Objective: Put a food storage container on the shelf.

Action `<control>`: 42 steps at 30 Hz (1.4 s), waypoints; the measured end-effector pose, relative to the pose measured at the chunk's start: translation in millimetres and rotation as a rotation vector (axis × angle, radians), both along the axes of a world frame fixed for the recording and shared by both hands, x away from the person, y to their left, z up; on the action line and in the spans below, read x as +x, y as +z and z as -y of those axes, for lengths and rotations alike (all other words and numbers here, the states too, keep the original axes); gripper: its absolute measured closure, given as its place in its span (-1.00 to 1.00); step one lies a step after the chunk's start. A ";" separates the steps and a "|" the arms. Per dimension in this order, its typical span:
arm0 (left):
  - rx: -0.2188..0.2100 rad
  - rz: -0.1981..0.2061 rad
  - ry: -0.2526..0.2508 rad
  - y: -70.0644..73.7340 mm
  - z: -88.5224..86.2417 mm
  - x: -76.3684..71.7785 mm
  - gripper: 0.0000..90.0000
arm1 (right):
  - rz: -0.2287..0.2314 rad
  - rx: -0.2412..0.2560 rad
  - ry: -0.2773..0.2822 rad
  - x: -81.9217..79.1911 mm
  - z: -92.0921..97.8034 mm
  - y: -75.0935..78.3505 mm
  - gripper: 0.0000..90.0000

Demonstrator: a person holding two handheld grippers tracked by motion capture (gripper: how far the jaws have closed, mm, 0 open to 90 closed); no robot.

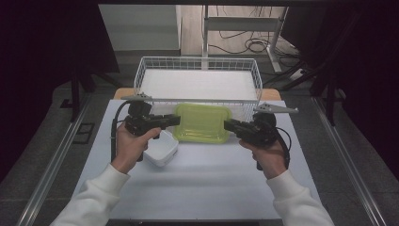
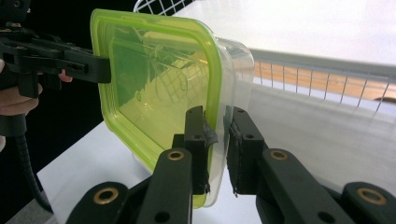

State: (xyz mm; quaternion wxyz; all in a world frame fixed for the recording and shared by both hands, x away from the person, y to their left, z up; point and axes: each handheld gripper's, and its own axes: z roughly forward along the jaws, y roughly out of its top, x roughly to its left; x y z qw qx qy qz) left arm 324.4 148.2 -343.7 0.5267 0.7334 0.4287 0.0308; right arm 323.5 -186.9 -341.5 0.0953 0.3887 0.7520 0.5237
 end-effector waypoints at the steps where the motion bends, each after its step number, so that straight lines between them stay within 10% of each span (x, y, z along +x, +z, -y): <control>1: -0.001 -0.001 -0.001 1.2 -0.5 2.4 0.73 | 0.003 0.004 0.000 2.4 -0.4 1.2 0.75; 42: -0.074 -0.056 0.016 35.7 -12.2 90.0 0.75 | -0.008 0.010 0.018 93.2 -8.0 52.0 0.76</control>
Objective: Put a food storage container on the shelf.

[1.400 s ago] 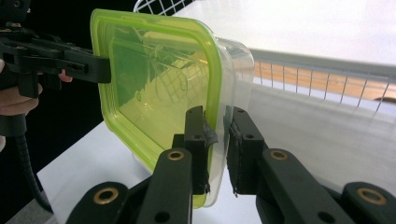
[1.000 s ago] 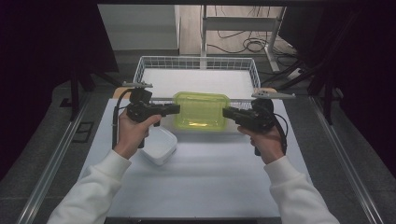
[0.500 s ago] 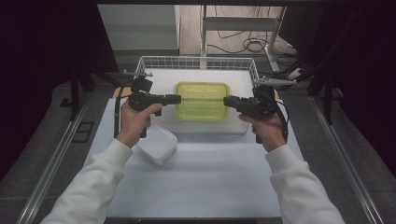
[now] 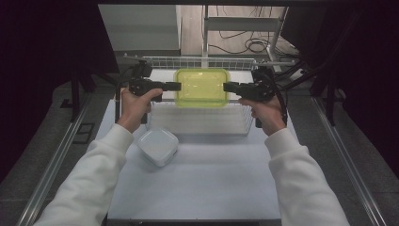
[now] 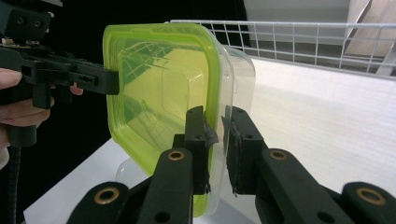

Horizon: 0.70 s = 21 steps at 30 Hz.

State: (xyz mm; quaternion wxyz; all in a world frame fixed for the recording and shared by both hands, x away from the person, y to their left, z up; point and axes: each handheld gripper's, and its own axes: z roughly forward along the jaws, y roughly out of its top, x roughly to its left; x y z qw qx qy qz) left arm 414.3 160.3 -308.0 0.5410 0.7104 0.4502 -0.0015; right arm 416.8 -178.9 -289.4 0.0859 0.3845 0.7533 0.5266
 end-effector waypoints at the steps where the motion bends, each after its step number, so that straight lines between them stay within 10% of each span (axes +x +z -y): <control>1: -0.001 -0.001 0.002 1.6 -0.2 2.1 0.75 | -0.004 0.002 0.001 2.5 -0.3 1.2 0.76; 21: -0.004 -0.062 0.001 2.8 -0.9 34.8 0.75 | -0.078 0.024 -0.017 35.7 -0.9 3.7 0.76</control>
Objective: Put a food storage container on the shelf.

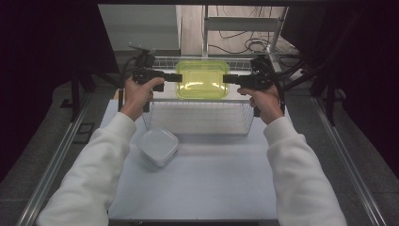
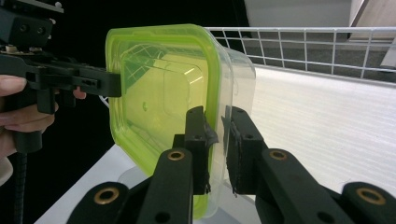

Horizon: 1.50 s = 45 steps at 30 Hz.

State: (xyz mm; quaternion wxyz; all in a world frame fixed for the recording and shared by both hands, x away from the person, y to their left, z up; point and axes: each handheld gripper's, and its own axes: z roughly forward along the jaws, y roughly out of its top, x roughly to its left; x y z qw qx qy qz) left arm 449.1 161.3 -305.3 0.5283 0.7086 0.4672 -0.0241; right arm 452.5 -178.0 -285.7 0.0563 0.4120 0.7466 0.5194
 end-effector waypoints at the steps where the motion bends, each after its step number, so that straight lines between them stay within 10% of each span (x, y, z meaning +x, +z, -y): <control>1: -0.003 -0.005 -0.001 -0.3 0.3 1.3 0.75 | -0.002 0.001 -0.001 0.4 0.3 0.2 0.76; 15: -0.016 -0.091 0.014 -12.6 2.6 25.5 0.76 | -0.100 0.031 -0.030 21.9 2.2 -10.0 0.76; 29: -0.172 -0.237 0.041 -26.3 -5.0 56.6 0.71 | -0.252 0.105 -0.083 52.1 4.2 -24.1 0.67; 45: -0.239 -0.244 0.075 -41.3 -5.0 64.2 0.65 | -0.352 0.195 -0.184 59.3 2.6 -38.1 0.58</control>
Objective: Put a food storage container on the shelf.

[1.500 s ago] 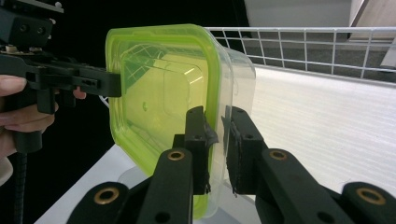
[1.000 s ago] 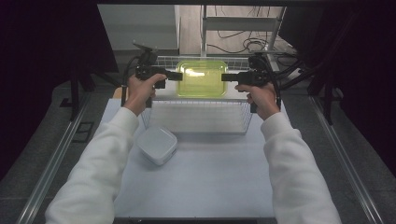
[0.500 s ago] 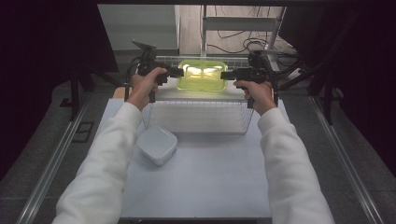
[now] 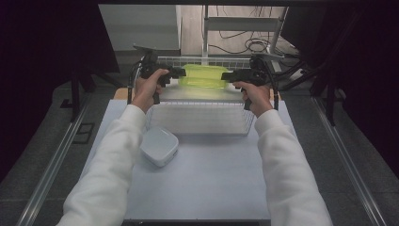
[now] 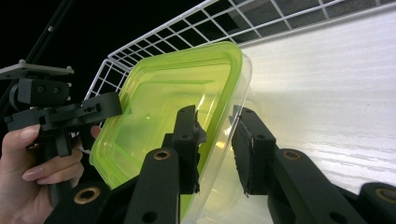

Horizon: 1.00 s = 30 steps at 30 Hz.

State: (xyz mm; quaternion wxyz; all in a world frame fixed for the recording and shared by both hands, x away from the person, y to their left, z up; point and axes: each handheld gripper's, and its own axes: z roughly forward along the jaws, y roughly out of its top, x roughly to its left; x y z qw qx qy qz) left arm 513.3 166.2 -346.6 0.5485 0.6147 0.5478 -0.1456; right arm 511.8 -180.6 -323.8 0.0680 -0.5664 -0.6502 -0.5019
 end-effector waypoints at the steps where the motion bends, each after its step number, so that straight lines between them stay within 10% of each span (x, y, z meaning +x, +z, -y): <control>1: 0.002 0.001 0.001 0.1 0.1 -0.2 0.65 | 0.001 0.000 -0.002 0.1 -0.1 -0.1 0.58; 15: 0.037 0.022 0.010 2.1 1.9 -3.6 0.62 | 0.003 0.003 -0.021 0.5 -1.3 -0.4 0.59; 30: 0.107 0.157 0.062 16.8 -1.5 -18.3 -0.31 | 0.055 0.063 -0.098 -14.9 -0.7 3.9 -0.07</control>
